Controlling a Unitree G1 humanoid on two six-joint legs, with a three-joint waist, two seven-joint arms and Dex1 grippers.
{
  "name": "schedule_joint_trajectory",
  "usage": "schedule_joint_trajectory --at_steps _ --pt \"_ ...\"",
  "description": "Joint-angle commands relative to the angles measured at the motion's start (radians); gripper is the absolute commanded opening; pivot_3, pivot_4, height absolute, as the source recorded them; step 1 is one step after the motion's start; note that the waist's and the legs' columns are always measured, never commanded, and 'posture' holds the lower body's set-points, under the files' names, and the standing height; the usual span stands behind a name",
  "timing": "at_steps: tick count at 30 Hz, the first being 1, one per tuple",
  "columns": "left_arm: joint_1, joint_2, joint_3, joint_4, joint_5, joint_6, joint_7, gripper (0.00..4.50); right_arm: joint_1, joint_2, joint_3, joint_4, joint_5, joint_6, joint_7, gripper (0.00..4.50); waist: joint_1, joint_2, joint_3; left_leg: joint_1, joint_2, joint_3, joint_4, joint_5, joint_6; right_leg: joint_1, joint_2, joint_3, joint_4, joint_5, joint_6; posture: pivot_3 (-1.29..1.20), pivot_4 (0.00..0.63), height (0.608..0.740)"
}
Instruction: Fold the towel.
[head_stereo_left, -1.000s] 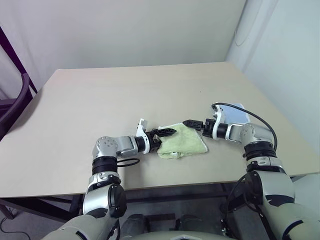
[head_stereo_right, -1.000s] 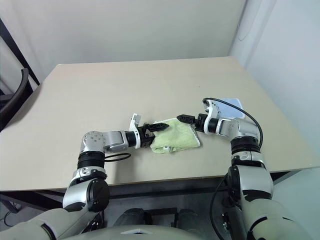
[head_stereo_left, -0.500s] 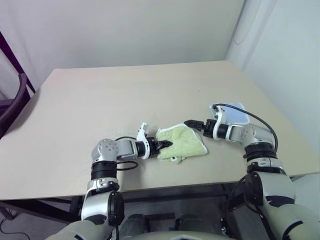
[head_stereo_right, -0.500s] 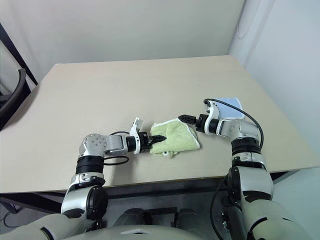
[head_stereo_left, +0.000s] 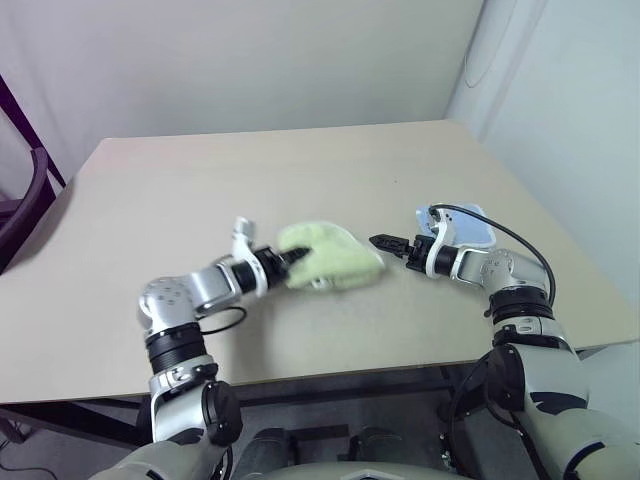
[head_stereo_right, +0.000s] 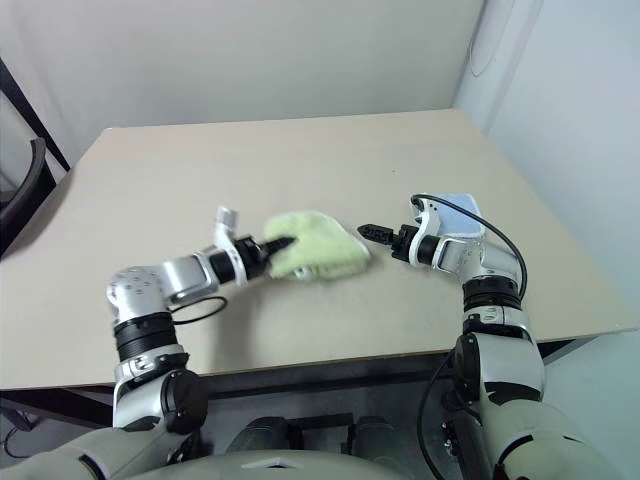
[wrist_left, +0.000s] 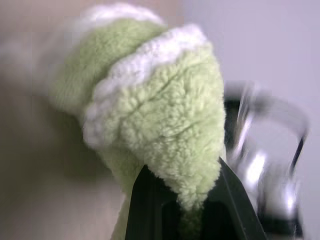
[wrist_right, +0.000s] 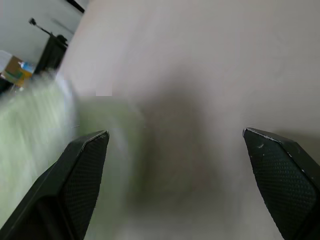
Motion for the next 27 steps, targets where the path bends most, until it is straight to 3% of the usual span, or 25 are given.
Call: schedule_joint_trajectory --at_steps 1,5,10,14,19,23,27 --pt "-0.024 0.036 0.054 -0.098 -0.014 -0.047 0.095 0.01 -0.035 0.014 -0.009 0.01 0.012 -0.041 0.004 4.5 0.001 0.0 0.0 0.0 0.0 0.0 0.0 0.0 0.0 0.0 0.0 0.0 0.0 0.0 0.0 0.0 0.0 0.74" --pt "-0.082 0.073 0.184 -0.069 0.0 -0.184 0.264 0.01 -0.054 0.03 0.015 0.04 -0.001 -0.074 0.022 4.5 0.004 -0.001 0.001 0.0 0.0 0.0 0.001 0.0 0.0 0.0 0.0 0.0 0.0 0.0 0.0 0.0 0.0 0.74" --pt "-0.089 0.193 0.281 0.006 -0.026 -0.352 0.285 0.01 -0.086 0.045 0.041 0.085 -0.017 -0.103 0.043 4.5 -0.001 -0.001 0.001 0.0 0.0 0.0 0.0 0.0 0.0 0.0 0.001 0.0 0.0 0.0 0.0 0.0 0.0 0.74" --pt "-0.094 0.376 0.344 0.217 0.006 -0.525 0.223 0.01 -0.124 0.059 0.071 0.142 -0.045 -0.14 0.064 4.5 -0.003 -0.001 0.001 0.0 0.0 0.0 -0.001 0.001 -0.001 -0.001 0.001 0.0 0.0 0.0 0.0 0.0 0.0 0.74" --pt "-0.138 0.575 0.329 0.532 0.02 -0.649 0.066 0.01 -0.144 0.065 0.103 0.165 -0.072 -0.168 0.097 4.5 0.003 -0.003 0.0 0.0 0.0 0.0 -0.001 0.001 -0.002 -0.002 0.0 0.0 0.001 0.0 0.0 0.0 0.0 0.74" --pt "-0.115 0.603 0.293 0.655 0.018 -0.644 -0.057 0.01 -0.139 0.066 0.121 0.158 -0.088 -0.178 0.116 4.5 0.004 -0.003 0.0 0.0 -0.001 0.0 -0.001 -0.001 -0.004 -0.001 -0.002 0.0 0.0 0.0 -0.001 0.0 0.0 0.74" --pt "-0.086 0.579 0.285 0.66 -0.024 -0.586 -0.153 0.01 -0.126 0.066 0.134 0.149 -0.099 -0.181 0.122 4.5 -0.004 -0.003 0.0 -0.001 -0.001 0.0 -0.002 -0.001 -0.004 -0.002 -0.003 0.0 0.0 0.0 -0.001 0.0 0.0 0.74"
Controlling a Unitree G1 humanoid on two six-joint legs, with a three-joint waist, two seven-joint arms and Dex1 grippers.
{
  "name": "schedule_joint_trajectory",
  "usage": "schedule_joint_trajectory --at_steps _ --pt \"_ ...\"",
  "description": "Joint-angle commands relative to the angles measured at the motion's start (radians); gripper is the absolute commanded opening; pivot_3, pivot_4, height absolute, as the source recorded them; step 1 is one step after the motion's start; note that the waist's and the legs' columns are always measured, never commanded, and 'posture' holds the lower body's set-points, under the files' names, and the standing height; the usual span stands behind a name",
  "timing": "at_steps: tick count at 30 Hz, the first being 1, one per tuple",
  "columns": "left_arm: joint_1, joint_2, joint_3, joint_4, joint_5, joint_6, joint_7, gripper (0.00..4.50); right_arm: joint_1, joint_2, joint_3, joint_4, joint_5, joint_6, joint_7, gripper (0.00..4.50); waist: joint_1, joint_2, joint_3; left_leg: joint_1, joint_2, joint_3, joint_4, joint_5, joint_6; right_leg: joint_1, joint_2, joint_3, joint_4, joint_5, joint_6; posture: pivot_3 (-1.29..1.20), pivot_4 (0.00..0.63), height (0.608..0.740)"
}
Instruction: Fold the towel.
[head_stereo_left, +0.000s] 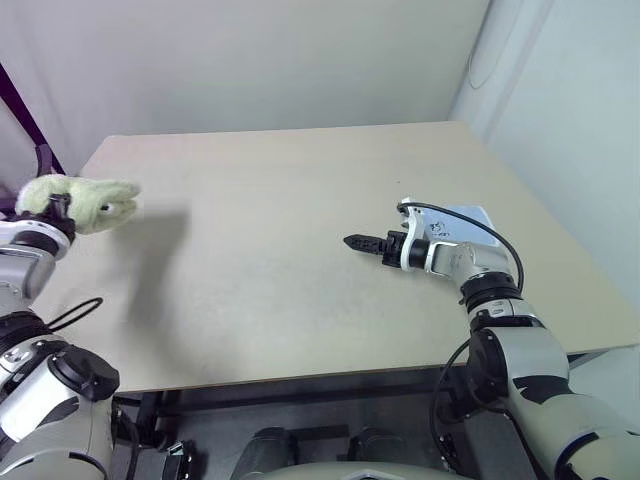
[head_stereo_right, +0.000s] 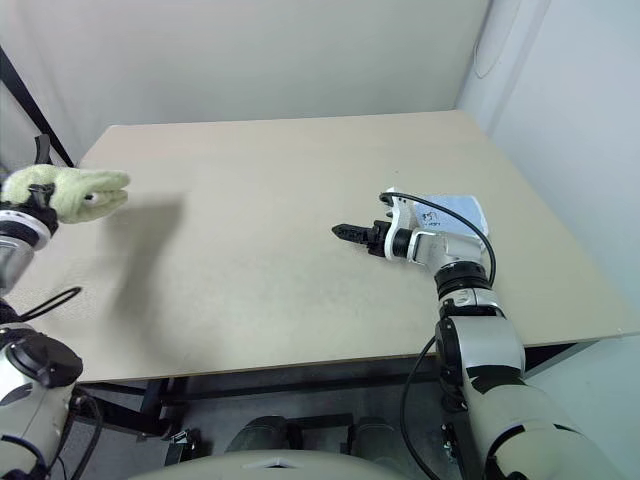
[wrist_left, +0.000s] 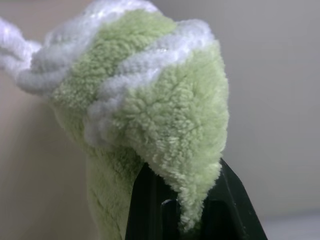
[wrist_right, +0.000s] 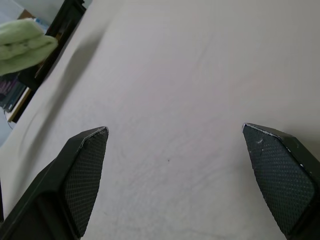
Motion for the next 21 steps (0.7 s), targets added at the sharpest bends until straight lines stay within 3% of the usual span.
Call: schedule_joint_trajectory --at_steps 1,7,21 --pt "0.004 -0.004 0.004 -0.016 -0.068 0.042 -0.072 0.01 -0.012 -0.004 0.002 -0.031 -0.004 -0.012 0.014 4.5 -0.004 0.0 0.0 0.0 0.0 0.0 0.0 0.0 0.0 0.0 0.0 0.0 0.0 0.0 0.0 0.0 0.0 0.74" --pt "0.136 -0.086 0.039 -0.078 -0.143 0.096 -0.074 0.01 0.02 -0.015 0.023 -0.065 -0.028 -0.022 0.02 4.5 -0.038 0.0 0.0 -0.001 0.0 0.0 -0.003 0.0 0.001 -0.003 0.0 0.0 0.0 0.0 0.0 0.0 0.0 0.74" --pt "0.422 -0.374 0.089 -0.523 -0.346 0.016 0.215 0.01 0.019 -0.015 0.042 -0.039 -0.062 -0.083 0.025 4.5 -0.049 -0.001 -0.001 0.001 0.001 0.0 -0.001 0.0 0.001 -0.001 0.0 0.001 0.002 0.0 0.0 0.0 0.0 0.74"
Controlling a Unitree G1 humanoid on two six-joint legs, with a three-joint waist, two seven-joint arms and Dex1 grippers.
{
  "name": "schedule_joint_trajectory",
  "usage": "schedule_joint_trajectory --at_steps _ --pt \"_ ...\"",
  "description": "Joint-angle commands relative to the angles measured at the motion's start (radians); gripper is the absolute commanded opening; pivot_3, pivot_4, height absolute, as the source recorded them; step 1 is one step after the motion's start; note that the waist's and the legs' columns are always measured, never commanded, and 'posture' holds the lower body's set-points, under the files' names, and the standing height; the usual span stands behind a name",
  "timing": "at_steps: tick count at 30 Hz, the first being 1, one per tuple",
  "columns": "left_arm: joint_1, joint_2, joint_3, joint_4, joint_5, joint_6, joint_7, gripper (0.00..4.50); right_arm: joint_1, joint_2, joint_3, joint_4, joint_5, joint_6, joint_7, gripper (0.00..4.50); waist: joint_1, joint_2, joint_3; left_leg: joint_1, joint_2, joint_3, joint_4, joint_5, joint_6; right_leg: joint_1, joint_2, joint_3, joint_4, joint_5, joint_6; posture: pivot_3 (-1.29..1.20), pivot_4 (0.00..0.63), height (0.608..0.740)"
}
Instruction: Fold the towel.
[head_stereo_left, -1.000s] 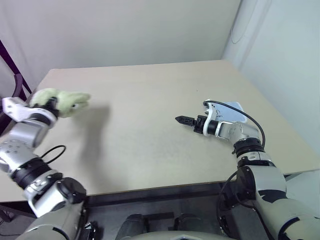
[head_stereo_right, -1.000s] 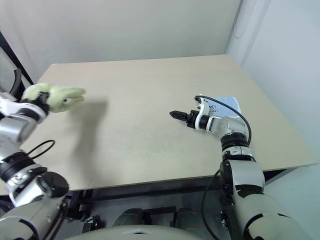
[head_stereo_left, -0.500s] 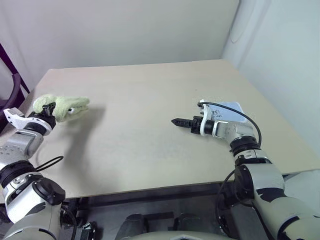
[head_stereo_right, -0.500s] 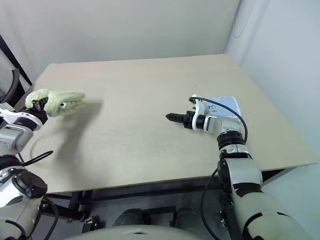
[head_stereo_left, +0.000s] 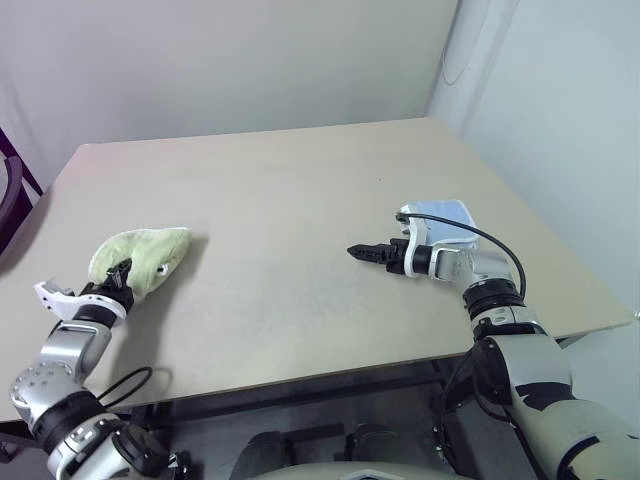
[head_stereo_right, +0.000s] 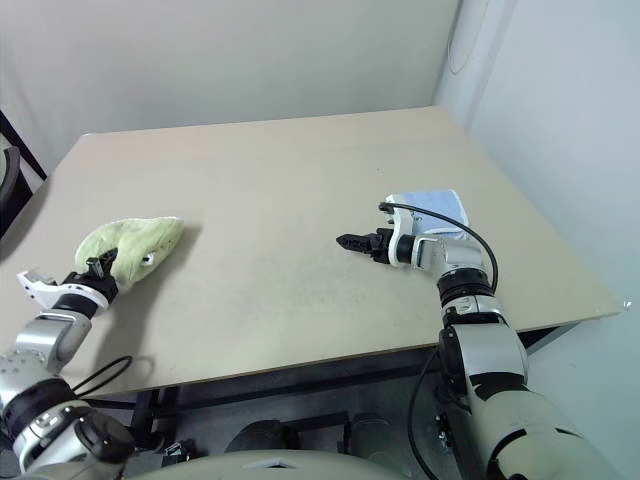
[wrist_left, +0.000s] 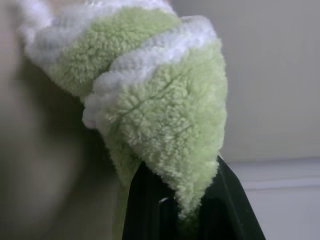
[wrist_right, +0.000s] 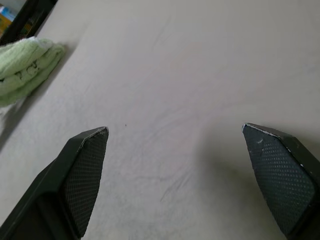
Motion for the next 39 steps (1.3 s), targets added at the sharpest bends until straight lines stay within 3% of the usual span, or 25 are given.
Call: schedule_joint_trajectory --at_steps 1,10,11,13,22,30,33,39 --pt "0.021 -0.011 0.023 -0.069 -0.05 -0.062 0.054 0.01 -0.026 0.002 0.004 0.001 -0.009 -0.038 0.012 4.5 0.0 0.0 0.0 0.0 0.0 0.0 0.0 0.0 0.0 0.0 0.0 0.0 0.0 0.0 0.0 0.0 0.0 0.74" --pt "0.053 -0.004 -0.042 -0.049 -0.046 -0.145 0.07 0.01 -0.035 0.007 0.011 0.023 -0.034 -0.071 0.027 4.5 0.0 0.0 0.0 0.001 0.0 0.0 0.001 0.0 0.001 0.001 0.0 0.0 0.0 0.0 0.0 0.0 0.0 0.74" --pt "0.056 -0.003 -0.051 -0.05 -0.052 -0.142 0.068 0.7 -0.036 0.007 0.011 0.024 -0.035 -0.072 0.027 4.5 0.0 0.0 0.0 0.001 0.0 0.0 0.001 0.0 0.001 0.001 0.0 0.0 0.0 0.0 0.0 0.0 0.0 0.74" --pt "0.06 -0.009 -0.071 -0.06 -0.015 -0.177 0.096 1.23 -0.037 0.007 0.011 0.027 -0.036 -0.075 0.029 4.5 0.001 0.0 0.0 0.001 0.0 0.0 0.001 0.0 0.001 0.001 0.0 0.0 0.0 0.0 0.0 0.0 0.0 0.74" --pt "0.094 -0.007 -0.094 -0.138 -0.083 -0.162 0.118 4.45 -0.034 0.011 0.014 0.022 -0.046 -0.078 0.04 4.5 0.0 0.0 0.0 0.001 0.0 0.0 0.001 0.0 0.001 0.001 0.0 0.0 0.0 0.0 0.0 0.0 0.0 0.74" --pt "0.249 -0.083 -0.108 -0.365 -0.253 -0.139 0.231 4.45 -0.033 0.008 0.021 0.029 -0.056 -0.103 0.056 4.5 0.002 0.0 0.0 0.001 0.0 0.0 0.001 0.0 0.0 0.001 0.0 0.0 -0.001 0.0 0.0 0.0 0.0 0.74" --pt "0.372 -0.092 -0.2 -0.527 -0.312 -0.074 0.207 4.45 -0.04 0.009 0.01 0.038 -0.049 -0.118 0.059 4.5 0.004 0.0 0.0 0.0 0.0 0.0 0.001 0.0 0.001 0.001 0.0 0.0 -0.001 0.0 0.0 0.0 0.0 0.74" --pt "0.497 0.011 -0.397 -0.716 -0.103 -0.098 0.036 4.45 -0.016 0.006 -0.007 -0.019 -0.023 -0.152 0.085 4.5 0.025 0.002 0.001 0.001 0.0 0.0 0.001 -0.001 -0.001 0.002 0.0 0.0 -0.001 -0.002 -0.007 0.0 0.0 0.74"
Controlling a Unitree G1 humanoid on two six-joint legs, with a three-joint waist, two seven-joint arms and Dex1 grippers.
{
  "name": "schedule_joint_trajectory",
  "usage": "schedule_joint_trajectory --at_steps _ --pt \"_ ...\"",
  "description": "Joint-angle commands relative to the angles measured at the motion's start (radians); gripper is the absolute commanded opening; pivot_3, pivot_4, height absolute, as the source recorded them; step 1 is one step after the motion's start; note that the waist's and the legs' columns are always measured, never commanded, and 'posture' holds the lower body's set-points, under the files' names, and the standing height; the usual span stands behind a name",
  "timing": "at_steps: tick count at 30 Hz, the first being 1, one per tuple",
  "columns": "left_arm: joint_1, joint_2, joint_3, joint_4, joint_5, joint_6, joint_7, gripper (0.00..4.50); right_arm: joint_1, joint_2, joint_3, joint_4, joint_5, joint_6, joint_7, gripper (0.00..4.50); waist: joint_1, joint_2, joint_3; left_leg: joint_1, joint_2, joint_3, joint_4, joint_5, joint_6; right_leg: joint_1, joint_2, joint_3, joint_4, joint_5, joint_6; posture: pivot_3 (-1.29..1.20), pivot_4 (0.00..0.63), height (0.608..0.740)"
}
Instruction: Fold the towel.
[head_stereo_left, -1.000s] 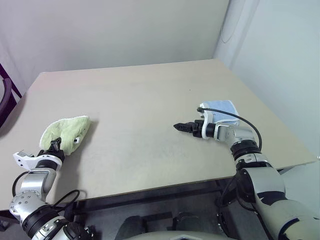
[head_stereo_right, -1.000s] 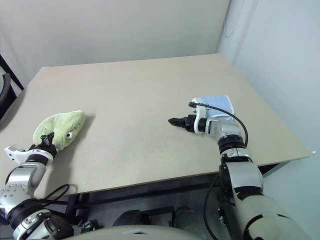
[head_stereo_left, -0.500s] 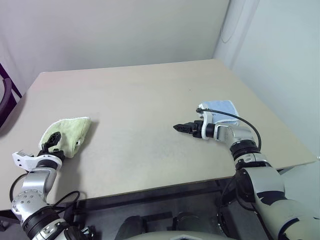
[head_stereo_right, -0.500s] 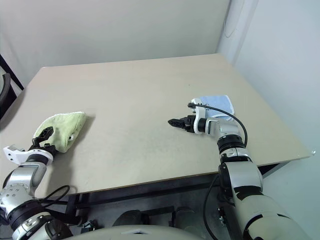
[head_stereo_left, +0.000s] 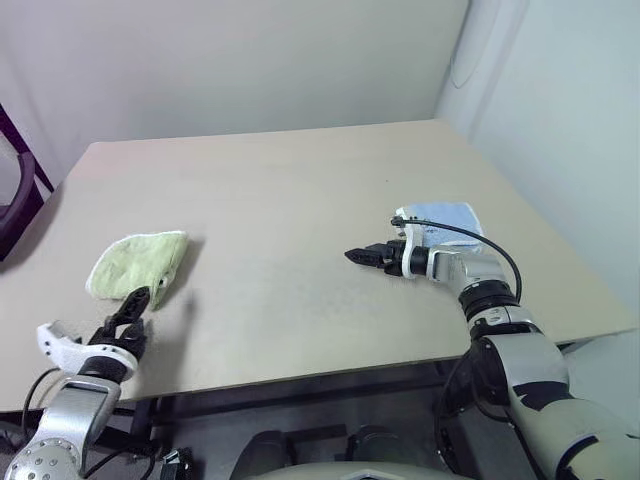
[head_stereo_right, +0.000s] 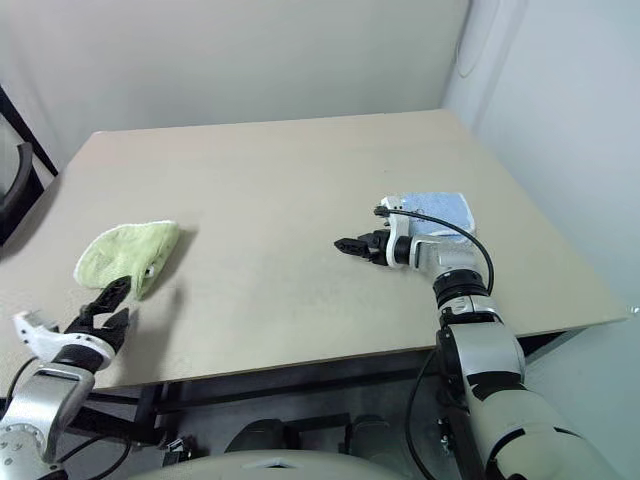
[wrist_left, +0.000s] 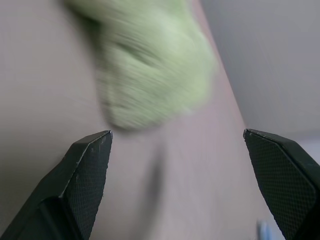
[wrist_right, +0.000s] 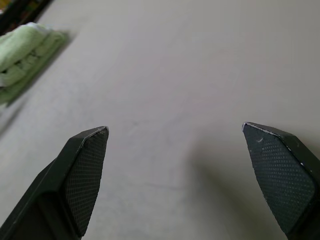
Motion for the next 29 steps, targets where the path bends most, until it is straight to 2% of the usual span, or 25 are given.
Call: schedule_joint_trajectory --at_steps 1,4,6,9,13,18,24,29 --pt "0.033 0.099 -0.123 -0.137 0.187 -0.054 -0.141 4.45 0.008 -0.01 -0.027 -0.096 0.034 -0.065 0.043 4.5 0.002 0.001 0.001 0.0 0.0 0.0 0.0 0.0 0.0 0.0 0.0 0.0 0.0 0.0 -0.001 0.0 0.0 0.74" --pt "0.07 0.283 -0.316 -0.206 0.526 -0.184 -0.315 4.45 0.063 -0.012 -0.056 -0.202 0.074 -0.132 0.081 4.5 0.003 0.004 0.001 0.0 0.0 0.0 0.0 0.0 0.0 0.0 0.0 0.0 -0.001 -0.001 -0.001 0.0 0.0 0.74" --pt "0.045 0.349 -0.382 -0.178 0.645 -0.281 -0.414 4.45 0.09 -0.015 -0.073 -0.257 0.098 -0.148 0.09 4.5 0.003 0.008 0.001 0.0 0.0 0.0 -0.001 0.0 0.0 0.0 0.0 0.0 -0.003 -0.001 -0.002 0.0 0.0 0.74" --pt "-0.045 0.397 -0.48 -0.072 0.782 -0.412 -0.548 4.45 0.118 -0.019 -0.093 -0.315 0.114 -0.2 0.078 4.5 0.004 0.011 0.0 0.0 0.0 0.0 -0.004 0.0 0.0 0.001 0.0 0.0 -0.007 0.0 -0.001 0.0 0.0 0.74" --pt "-0.21 0.397 -0.578 0.1 0.819 -0.485 -0.756 4.45 0.182 -0.029 -0.056 -0.398 0.077 -0.3 0.082 4.5 0.006 0.012 0.0 -0.001 0.0 0.0 -0.007 0.001 0.001 0.0 0.001 0.0 -0.01 0.0 -0.001 0.0 0.0 0.74" --pt "-0.362 0.381 -0.613 0.288 0.849 -0.539 -0.908 4.45 0.233 -0.036 0.001 -0.422 0.013 -0.421 0.062 4.5 0.002 0.011 0.0 -0.001 0.0 0.001 -0.013 0.002 0.003 -0.001 0.001 0.0 -0.014 0.002 0.003 0.0 0.0 0.74" --pt "-0.497 0.322 -0.646 0.506 0.948 -0.643 -0.963 4.45 0.276 -0.056 0.053 -0.435 -0.002 -0.427 0.103 4.5 0.007 0.011 0.0 -0.001 0.001 0.001 -0.013 0.002 0.003 -0.001 0.002 0.0 -0.013 0.002 0.004 0.0 0.0 0.74" --pt "-0.49 0.299 -0.654 0.518 0.955 -0.626 -1.006 4.45 0.258 -0.076 0.096 -0.409 -0.047 -0.463 0.103 4.5 0.005 0.011 0.0 0.0 0.001 0.0 -0.011 0.002 0.003 0.0 0.002 0.0 -0.012 0.003 0.005 0.0 0.0 0.74"
